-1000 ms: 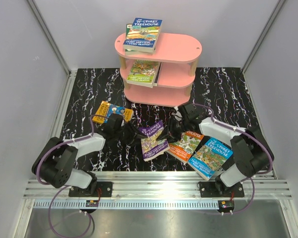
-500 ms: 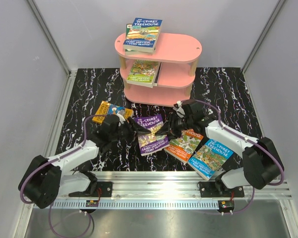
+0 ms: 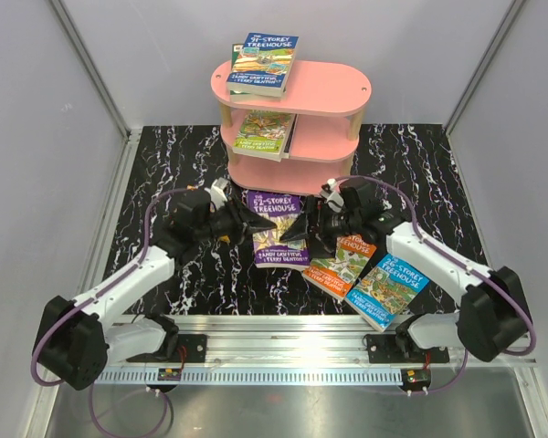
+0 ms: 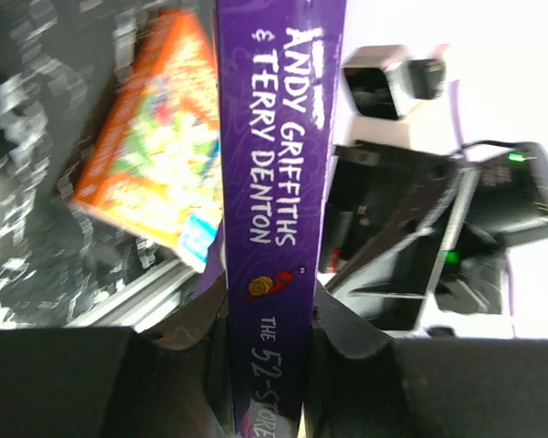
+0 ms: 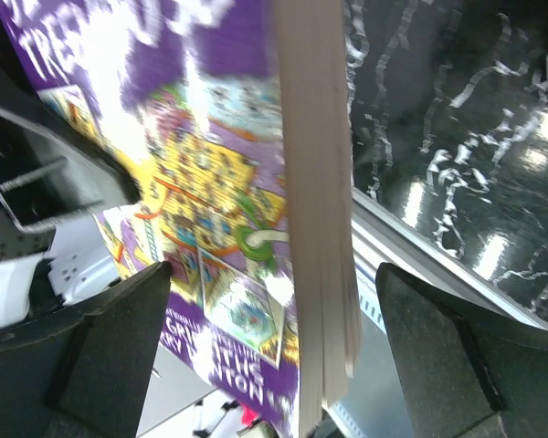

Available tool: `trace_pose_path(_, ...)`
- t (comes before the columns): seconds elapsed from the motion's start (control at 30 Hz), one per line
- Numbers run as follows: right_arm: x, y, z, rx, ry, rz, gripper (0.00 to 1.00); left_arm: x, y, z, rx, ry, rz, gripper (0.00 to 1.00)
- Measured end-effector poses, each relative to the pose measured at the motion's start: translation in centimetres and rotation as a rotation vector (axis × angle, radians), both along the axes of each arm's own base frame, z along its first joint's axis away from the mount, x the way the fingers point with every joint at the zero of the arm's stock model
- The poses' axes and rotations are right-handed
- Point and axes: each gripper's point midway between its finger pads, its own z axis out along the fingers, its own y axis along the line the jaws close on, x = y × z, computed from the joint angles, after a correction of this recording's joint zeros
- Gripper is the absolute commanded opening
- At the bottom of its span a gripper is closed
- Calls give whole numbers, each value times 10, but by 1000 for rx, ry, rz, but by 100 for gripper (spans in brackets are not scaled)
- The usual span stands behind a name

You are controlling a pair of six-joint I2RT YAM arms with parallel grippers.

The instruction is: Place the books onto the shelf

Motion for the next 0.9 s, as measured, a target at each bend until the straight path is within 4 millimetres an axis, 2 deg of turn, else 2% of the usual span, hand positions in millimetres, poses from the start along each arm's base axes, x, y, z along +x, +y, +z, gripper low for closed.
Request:
trace_pose_path(0.1, -1, -1, 25, 41, -75, 4, 100, 3, -1, 33, -44, -73, -55, 0)
trace_pose_path(0.2, -3, -2, 45, 72, -128, 10, 100, 0, -5, 54, -91, -105, -112, 0)
trace_pose_path(0.4, -6, 2, 72, 144, -162, 33, 100, -7, -9, 82, -190, -97, -198, 0)
trace_pose_path(0.67, -7, 9, 124, 294, -221, 31, 97, -20, -2, 130, -344, -147, -254, 0)
trace_pose_path(0.77, -9, 9, 135, 316, -244, 29, 91, -32, 2, 139, -354, -168, -284, 0)
trace_pose_path(0.9, -15, 6, 148, 353, -271, 26, 66, -43, 5, 146, -361, -190, -314, 0)
